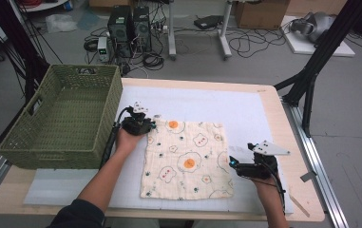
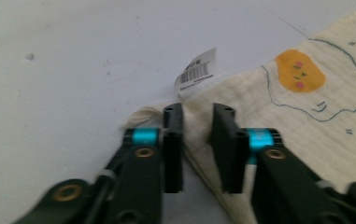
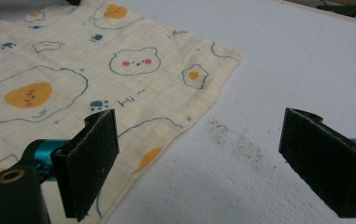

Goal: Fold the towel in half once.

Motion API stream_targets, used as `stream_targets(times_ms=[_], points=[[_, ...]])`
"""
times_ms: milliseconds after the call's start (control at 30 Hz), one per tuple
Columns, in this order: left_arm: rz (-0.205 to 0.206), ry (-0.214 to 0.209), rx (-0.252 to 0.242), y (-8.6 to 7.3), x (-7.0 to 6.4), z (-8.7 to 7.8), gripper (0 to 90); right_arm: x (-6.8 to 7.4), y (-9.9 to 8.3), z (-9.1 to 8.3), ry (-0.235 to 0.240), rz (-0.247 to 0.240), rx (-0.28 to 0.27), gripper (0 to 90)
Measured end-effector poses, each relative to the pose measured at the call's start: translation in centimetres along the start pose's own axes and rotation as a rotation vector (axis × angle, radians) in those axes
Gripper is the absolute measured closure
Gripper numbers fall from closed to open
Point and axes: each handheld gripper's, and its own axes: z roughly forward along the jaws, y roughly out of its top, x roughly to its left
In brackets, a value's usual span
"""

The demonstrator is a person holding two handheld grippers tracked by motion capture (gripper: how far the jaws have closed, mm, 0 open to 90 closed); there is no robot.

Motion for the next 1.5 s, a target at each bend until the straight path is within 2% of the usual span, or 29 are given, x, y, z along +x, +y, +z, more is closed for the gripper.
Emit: stream_targets(times_ms=[33, 100, 167, 267, 400, 467, 533, 733, 800, 900, 967, 1000, 1067, 1100, 1133, 1167, 1200, 1233, 1267, 1333, 1400, 1433, 1467, 1500], points=[[0.003, -0.007, 0.002, 0.0, 0.0, 0.0, 82.1, 0.0, 0.0, 0.1, 0.001, -0.001, -0.001, 11.4], [0.018, -0.005, 0.000, 0.0, -0.2, 0.0, 85.7, 0.1, 0.1, 0.2, 0.003, 0.000, 0.002, 11.4], [0.012, -0.006, 0.003, 0.0, -0.1, -0.1, 86.3, 0.1, 0.1, 0.3, 0.003, -0.003, 0.006, 11.4], [-0.030, -0.014, -0.019, 0.0, 0.1, -0.3, 86.5, 0.0, 0.2, 0.8, -0.001, -0.002, 0.009, 11.4], [-0.038, -0.003, -0.062, 0.3, 0.4, -1.1, 86.6, -0.4, 0.9, 2.1, -0.006, -0.006, 0.039, 11.4], [-0.041, 0.000, -0.084, 0.5, 0.5, -1.5, 86.7, -0.9, 1.5, 3.0, -0.007, -0.004, 0.058, 11.4], [-0.042, -0.002, -0.090, 0.6, 0.6, -1.9, 86.6, -1.6, 2.1, 4.4, 0.015, 0.029, 0.080, 11.5], [-0.041, -0.013, -0.092, 0.6, 0.8, -2.3, 86.6, -2.9, 4.1, 8.5, 0.017, 0.031, 0.203, 11.9], [-0.047, -0.012, -0.095, 0.7, 0.8, -2.3, 86.6, -3.4, 4.6, 9.8, 0.015, 0.028, 0.233, 19.6], [-0.048, -0.015, -0.089, 0.6, 0.8, -2.3, 86.6, -4.1, 5.3, 11.4, 0.014, 0.054, 0.233, 27.3], [-0.053, -0.015, -0.087, 0.6, 1.0, -2.2, 86.6, -4.1, 5.7, 12.2, 0.004, 0.052, 0.240, 30.5], [-0.060, -0.014, -0.088, 0.5, 1.0, -2.2, 86.6, -4.1, 5.8, 12.7, 0.017, 0.055, 0.217, 35.9], [-0.048, -0.008, -0.059, 0.4, 0.9, -2.0, 86.6, -4.1, 5.9, 13.5, 0.019, 0.052, 0.235, 37.8], [-0.032, -0.003, -0.042, 0.4, 0.8, -1.8, 86.6, -4.0, 5.9, 13.7, 0.012, 0.036, 0.228, 45.5], [-0.028, -0.002, -0.033, 0.3, 0.8, -1.8, 86.6, -4.0, 6.0, 13.7, 0.031, 0.039, 0.222, 53.3], [-0.034, 0.003, -0.030, 0.3, 0.9, -1.7, 86.6, -3.9, 6.0, 13.7, 0.028, 0.028, 0.223, 57.7], [-0.041, 0.011, -0.038, 0.3, 0.9, -1.7, 86.6, -3.8, 6.1, 13.8, 0.040, 0.018, 0.221, 67.9], [-0.041, 0.020, -0.045, 0.4, 0.9, -1.7, 86.7, -3.6, 6.3, 13.8, 0.049, 0.000, 0.231, 77.4], [-0.033, 0.036, -0.044, 0.5, 1.0, -1.7, 86.7, -3.3, 6.5, 13.8, 0.033, -0.031, 0.247, 84.6], [-0.037, 0.069, -0.077, 0.8, 1.0, -1.9, 86.9, -2.7, 7.0, 14.0, -0.010, -0.100, 0.273, 86.4], [-0.062, 0.084, -0.122, 1.2, 1.1, -2.3, 86.9, -2.6, 7.3, 14.1, -0.036, -0.101, 0.257, 86.5], [-0.066, 0.081, -0.117, 1.6, 1.4, -2.6, 86.9, -2.6, 7.5, 14.1, -0.049, -0.097, 0.237, 86.4], [-0.075, 0.071, -0.133, 2.3, 1.5, -2.9, 86.9, -2.6, 7.7, 14.0, -0.066, -0.089, 0.213, 86.3], [-0.076, 0.070, -0.176, 2.8, 1.5, -3.3, 86.9, -2.7, 8.0, 13.8, -0.079, -0.073, 0.187, 86.3]])
